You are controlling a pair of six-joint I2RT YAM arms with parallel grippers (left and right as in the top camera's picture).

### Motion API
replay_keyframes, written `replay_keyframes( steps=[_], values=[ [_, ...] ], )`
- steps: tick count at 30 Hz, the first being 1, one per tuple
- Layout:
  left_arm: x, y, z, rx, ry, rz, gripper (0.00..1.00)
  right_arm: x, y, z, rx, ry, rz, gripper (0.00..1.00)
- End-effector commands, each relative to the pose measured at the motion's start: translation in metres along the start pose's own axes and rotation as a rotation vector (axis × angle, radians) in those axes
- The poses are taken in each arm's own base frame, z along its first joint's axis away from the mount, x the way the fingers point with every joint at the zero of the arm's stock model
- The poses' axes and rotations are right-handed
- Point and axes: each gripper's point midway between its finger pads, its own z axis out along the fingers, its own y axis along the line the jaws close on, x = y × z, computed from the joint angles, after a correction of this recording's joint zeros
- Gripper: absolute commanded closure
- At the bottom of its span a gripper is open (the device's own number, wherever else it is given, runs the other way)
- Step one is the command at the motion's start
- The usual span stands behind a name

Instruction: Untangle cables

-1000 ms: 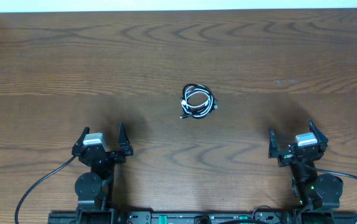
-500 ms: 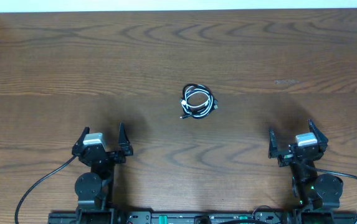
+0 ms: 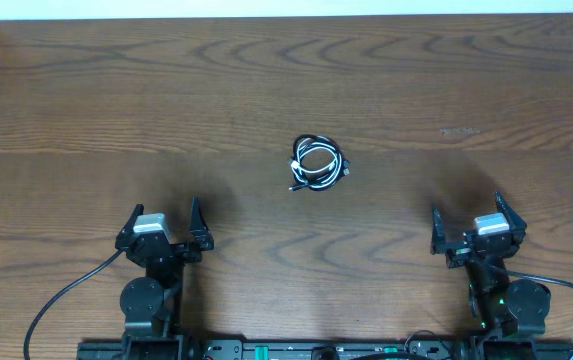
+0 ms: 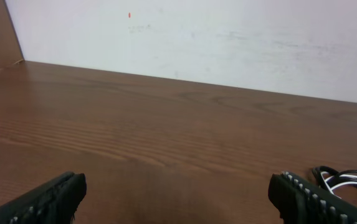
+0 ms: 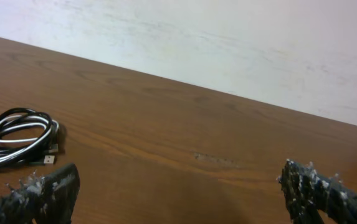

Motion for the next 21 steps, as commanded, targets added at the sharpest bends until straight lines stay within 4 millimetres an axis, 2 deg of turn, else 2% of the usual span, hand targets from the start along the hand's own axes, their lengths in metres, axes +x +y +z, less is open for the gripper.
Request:
replay_keyframes(
  steps=[1, 19, 21],
  values=[
    [0.0177, 0.0054, 0.0009, -0.024, 0.057, 0.021, 0.02, -0.0003, 0.0044, -0.0001, -0.019, -0.003, 0.010, 0.01],
    [0.0176, 0.0053, 0.0009, -0.024, 0.057, 0.020, 0.02, -0.0002, 0.0038, -0.0001, -0.016, -0.003, 0.010, 0.01],
    [0.0177, 0.0054, 0.0009, -0.024, 0.057, 0.021, 0.02, -0.0054, 0.0009, -0.0001, 0.000, -0.023, -0.029, 0.01]
  ],
)
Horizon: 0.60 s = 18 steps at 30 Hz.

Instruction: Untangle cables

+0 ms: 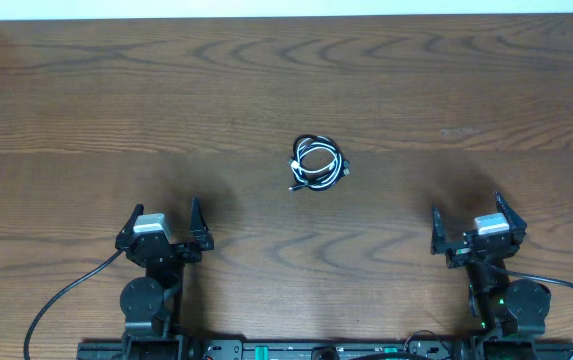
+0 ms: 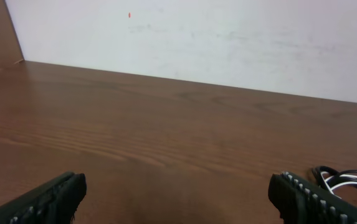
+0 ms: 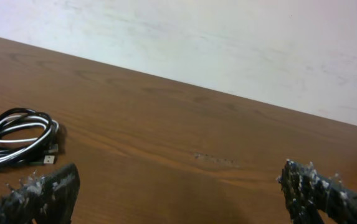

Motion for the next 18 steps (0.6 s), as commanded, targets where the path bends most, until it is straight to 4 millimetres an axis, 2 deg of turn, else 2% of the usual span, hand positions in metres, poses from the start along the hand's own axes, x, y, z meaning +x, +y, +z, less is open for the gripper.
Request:
replay_keyframes(
  steps=[1, 5, 7, 13, 18],
  values=[
    [0.018, 0.005, 0.001, -0.024, 0.057, 0.021, 0.02, -0.005, 0.001, 0.000, 0.001, -0.022, -0.038, 0.01],
    [0.016, 0.005, 0.001, -0.025, 0.050, 0.023, 0.02, -0.004, 0.001, 0.000, 0.002, -0.015, -0.037, 0.01],
    [0.007, 0.009, 0.001, -0.048, 0.014, 0.062, 0.02, -0.004, 0.000, 0.000, 0.003, -0.015, -0.037, 0.01],
    [-0.061, 0.004, -0.008, -0.040, -0.268, 0.045, 0.01, -0.009, -0.007, 0.000, 0.044, -0.033, -0.040, 0.01],
    [-0.084, -0.003, -0.015, 0.002, -0.321, -0.008, 0.02, -0.009, 0.002, 0.000, -0.008, -0.037, -0.029, 0.01]
  ],
)
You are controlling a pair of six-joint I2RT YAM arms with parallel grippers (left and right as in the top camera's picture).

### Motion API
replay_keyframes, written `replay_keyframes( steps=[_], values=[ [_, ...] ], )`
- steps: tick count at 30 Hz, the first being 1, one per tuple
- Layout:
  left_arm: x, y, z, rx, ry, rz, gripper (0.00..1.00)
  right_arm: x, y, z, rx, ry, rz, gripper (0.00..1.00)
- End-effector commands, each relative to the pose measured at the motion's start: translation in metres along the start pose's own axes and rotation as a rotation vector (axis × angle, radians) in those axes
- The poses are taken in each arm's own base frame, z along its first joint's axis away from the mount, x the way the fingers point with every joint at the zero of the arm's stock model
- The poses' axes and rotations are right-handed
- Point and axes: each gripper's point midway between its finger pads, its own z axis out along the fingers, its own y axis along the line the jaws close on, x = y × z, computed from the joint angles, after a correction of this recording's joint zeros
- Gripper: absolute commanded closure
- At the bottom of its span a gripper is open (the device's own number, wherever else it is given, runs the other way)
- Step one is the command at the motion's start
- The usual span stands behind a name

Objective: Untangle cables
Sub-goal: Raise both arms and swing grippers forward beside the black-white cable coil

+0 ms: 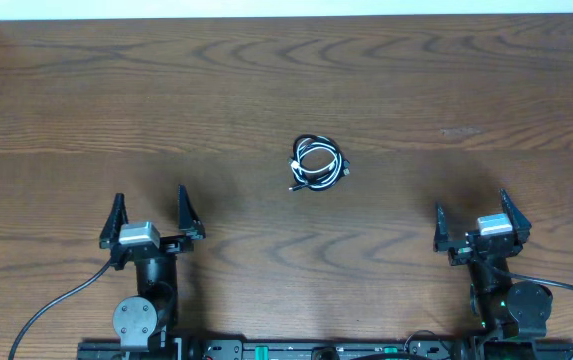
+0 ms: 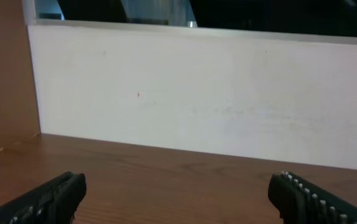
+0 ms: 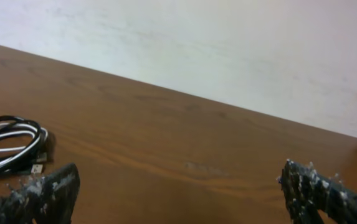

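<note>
A small coil of black and white cables (image 1: 317,163) lies tangled together near the middle of the wooden table (image 1: 86,90). The same bundle (image 3: 9,144) shows at the left edge of the right wrist view, a plug end poking out. My left gripper (image 1: 149,210) stands open at the near left, well short of the coil, and its wrist view shows only table and wall (image 2: 184,106). My right gripper (image 1: 477,218) stands open at the near right, nothing between its fingers (image 3: 47,190).
A white wall runs along the table's far edge (image 1: 286,12). A brown side panel (image 2: 4,74) rises at the far left corner. A faint pale scuff (image 1: 458,131) marks the wood right of the coil.
My left gripper has shifted left and a little forward, and its camera now tilts up so the cables dropped out of its view. The right gripper has moved slightly. The coil lies unchanged.
At both earlier moments my grippers stood open at the near edge with the coil untouched mid-table, visible in both wrist views. By now the left arm has risen and tilted upward, the right arm has barely shifted, and the cables remain in place.
</note>
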Motion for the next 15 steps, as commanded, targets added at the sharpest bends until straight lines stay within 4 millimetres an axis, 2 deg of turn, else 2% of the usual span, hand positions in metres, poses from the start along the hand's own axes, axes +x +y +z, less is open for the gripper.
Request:
replay_keyframes(
  steps=[1, 4, 9, 12, 15],
  values=[
    [-0.020, -0.002, -0.001, 0.005, -0.020, -0.041, 0.01, 0.000, 0.009, 0.000, -0.046, -0.005, -0.002, 0.01],
    [-0.026, -0.002, -0.004, 0.001, 0.025, -0.049, 0.02, 0.001, 0.010, 0.000, -0.052, 0.000, 0.009, 0.01],
    [-0.032, -0.006, -0.009, 0.007, 0.153, -0.114, 0.01, -0.011, 0.017, -0.003, -0.099, -0.019, 0.146, 0.01],
    [-0.035, -0.018, -0.010, 0.069, 0.221, -0.116, 0.01, -0.022, 0.019, -0.005, -0.126, -0.038, 0.201, 0.01],
    [-0.039, -0.029, -0.007, 0.121, 0.293, -0.125, 0.01, -0.042, 0.024, -0.009, -0.169, -0.064, 0.242, 0.01]
  ],
)
